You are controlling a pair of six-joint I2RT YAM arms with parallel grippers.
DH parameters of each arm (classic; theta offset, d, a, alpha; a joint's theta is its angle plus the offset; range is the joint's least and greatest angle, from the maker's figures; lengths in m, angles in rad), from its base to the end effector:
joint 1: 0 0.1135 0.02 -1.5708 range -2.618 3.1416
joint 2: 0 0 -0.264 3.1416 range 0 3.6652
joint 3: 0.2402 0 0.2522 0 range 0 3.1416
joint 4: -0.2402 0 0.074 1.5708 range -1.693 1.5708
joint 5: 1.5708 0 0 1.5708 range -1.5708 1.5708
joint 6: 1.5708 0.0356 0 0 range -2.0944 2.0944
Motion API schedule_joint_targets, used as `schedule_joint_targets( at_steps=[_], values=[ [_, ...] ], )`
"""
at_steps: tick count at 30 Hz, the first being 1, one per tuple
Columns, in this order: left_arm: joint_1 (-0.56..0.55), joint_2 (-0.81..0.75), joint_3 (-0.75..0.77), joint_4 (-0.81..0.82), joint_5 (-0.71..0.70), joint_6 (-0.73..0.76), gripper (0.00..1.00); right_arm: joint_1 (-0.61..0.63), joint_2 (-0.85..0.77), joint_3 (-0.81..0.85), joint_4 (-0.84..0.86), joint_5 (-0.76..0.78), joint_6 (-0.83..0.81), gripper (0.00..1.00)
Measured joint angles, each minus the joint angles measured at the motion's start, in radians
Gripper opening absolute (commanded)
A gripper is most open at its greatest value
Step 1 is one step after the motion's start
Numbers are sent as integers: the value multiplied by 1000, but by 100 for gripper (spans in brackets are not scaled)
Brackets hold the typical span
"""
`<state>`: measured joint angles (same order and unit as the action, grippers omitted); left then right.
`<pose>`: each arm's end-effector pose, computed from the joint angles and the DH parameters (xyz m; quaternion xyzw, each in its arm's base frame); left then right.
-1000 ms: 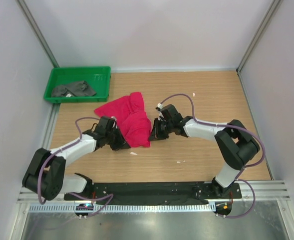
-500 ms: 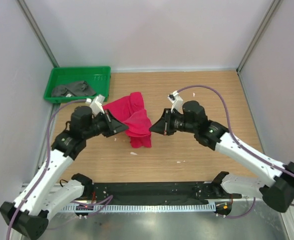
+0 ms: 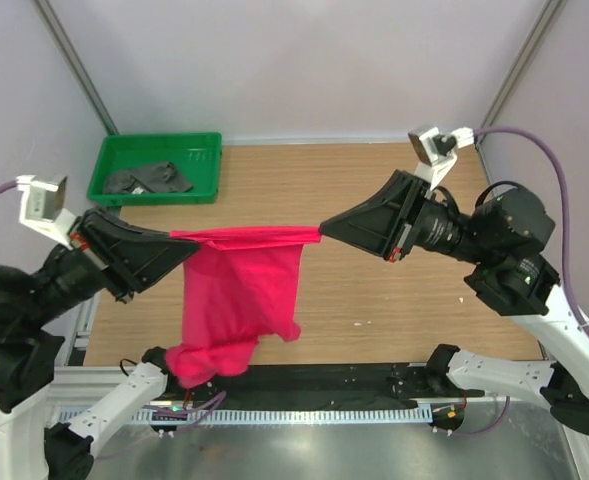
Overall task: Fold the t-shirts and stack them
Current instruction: Flatten the tshirt out
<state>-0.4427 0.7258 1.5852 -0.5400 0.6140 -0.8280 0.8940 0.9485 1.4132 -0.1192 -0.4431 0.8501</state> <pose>0.0228 -0.0335 0.5458 0.1335 0.5948 -0.6010 0.5168 0.0871 0.1328 0.5274 -0.1920 0.5569 0.6924 0.4167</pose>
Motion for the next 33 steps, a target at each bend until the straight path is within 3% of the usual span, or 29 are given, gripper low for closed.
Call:
schedule_joint_targets(
  at_steps=[6, 9, 12, 14, 15, 17, 18, 20, 21, 22, 24, 25, 27, 33],
  values=[
    [0, 11, 74, 6, 11, -41, 0, 9, 76, 195, -65, 39, 8, 2],
    [-1, 11, -16, 16, -3, -65, 0, 9, 83, 255, -198, 158, -39, 2],
    [-2, 34, -171, 44, -20, -101, 0, 11, 81, 312, -382, 383, -97, 1],
    [-1, 88, -261, 60, -28, -121, 21, 8, 87, 328, -481, 569, -149, 1],
    [-1, 135, -291, 65, -32, -127, 44, 4, 100, 333, -524, 655, -179, 1],
    [-2, 250, -293, 59, -51, -109, 58, -55, 134, 353, -589, 756, -235, 1],
    [-5, 333, -266, 49, -68, -87, 66, -180, 173, 367, -606, 745, -262, 1],
    [-6, 464, -206, -10, -118, -32, 73, -393, 267, 381, -611, 703, -290, 1],
    [-7, 523, -168, -61, -150, 4, 95, -490, 326, 388, -611, 686, -307, 2],
    [-7, 555, -147, -92, -176, 33, 99, -558, 410, 406, -629, 676, -336, 9],
    [-7, 576, -124, -172, -230, 73, 100, -619, 562, 449, -654, 660, -378, 17],
    [-7, 570, -123, -206, -259, 87, 99, -629, 637, 452, -668, 640, -401, 26],
    [-7, 532, -144, -257, -317, 108, 100, -628, 713, 370, -682, 575, -425, 39],
    [-7, 312, -462, -273, -404, 81, 97, -533, 561, -95, -674, 360, -429, 50]
  ],
)
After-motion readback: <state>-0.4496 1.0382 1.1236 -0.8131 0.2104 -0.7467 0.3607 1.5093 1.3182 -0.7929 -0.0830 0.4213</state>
